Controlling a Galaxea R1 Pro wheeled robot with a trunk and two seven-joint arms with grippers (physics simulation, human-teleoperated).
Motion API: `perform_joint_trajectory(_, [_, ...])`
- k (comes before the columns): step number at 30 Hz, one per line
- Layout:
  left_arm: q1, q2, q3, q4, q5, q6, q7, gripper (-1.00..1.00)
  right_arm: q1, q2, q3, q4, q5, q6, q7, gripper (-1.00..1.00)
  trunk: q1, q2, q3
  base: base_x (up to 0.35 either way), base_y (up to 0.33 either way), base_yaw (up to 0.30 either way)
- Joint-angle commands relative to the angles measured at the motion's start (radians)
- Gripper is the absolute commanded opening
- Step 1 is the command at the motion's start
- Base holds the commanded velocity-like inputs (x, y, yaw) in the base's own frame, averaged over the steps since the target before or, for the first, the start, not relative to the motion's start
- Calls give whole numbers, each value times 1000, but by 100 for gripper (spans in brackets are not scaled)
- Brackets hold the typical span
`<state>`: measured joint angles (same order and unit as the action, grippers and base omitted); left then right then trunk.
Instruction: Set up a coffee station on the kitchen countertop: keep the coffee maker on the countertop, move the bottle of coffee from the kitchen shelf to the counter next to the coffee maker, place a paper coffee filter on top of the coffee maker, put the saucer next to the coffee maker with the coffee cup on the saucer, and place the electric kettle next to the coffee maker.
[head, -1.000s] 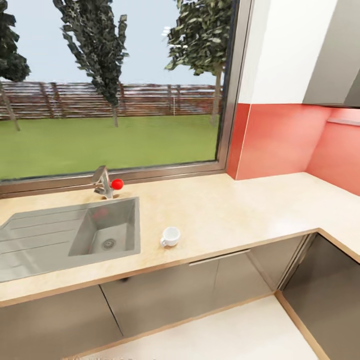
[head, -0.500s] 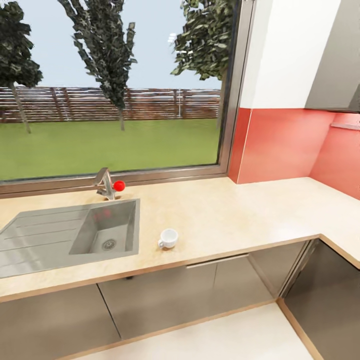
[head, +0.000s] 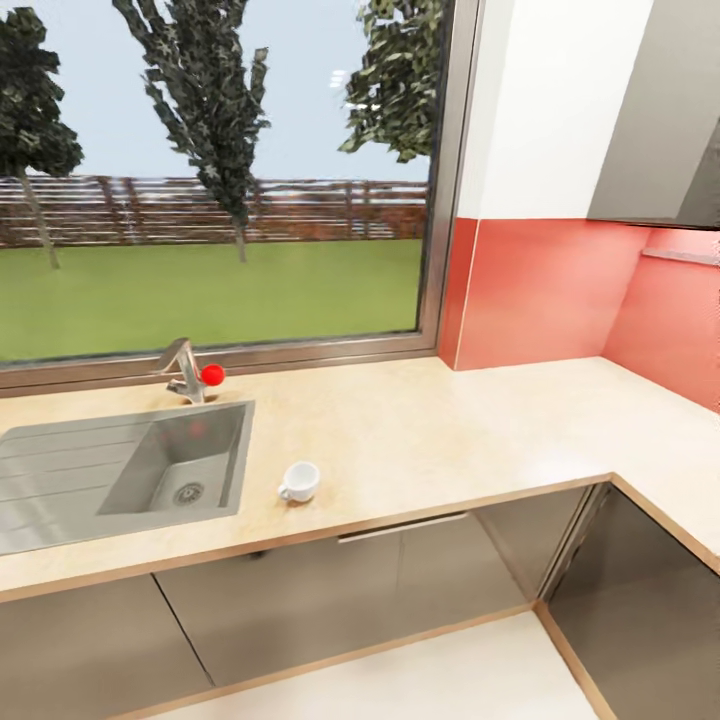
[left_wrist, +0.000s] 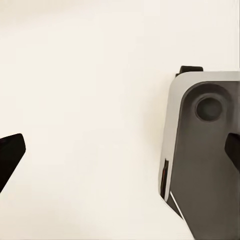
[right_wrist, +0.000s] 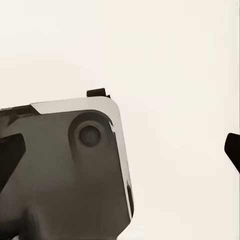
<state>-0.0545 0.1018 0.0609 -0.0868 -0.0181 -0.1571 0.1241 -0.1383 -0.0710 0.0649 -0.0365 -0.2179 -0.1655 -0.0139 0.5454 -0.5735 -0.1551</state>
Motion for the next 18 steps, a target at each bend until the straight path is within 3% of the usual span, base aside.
perform_joint_trajectory(1, [-1,0,6,1,-2,-3,2,100,0,0,6,0,-7,-3,-1,100,0,-1,-2,82,-247,0])
perform_joint_trajectory(8, [-1,1,6,1,-2,-4,5,100,0,0,6,1,-6,-4,-3,100,0,-1,1,8,-22,-15])
perform_joint_trajectory(13, [-1,2,5,1,-3,-3,8,100,0,7,5,-11,-7,-7,-5,100,0,-1,5,1,-1,181])
perform_joint_trajectory(18, [-1,7,6,1,-2,-4,11,100,0,12,4,-111,-7,-27,-6,100,0,-1,11,0,0,212])
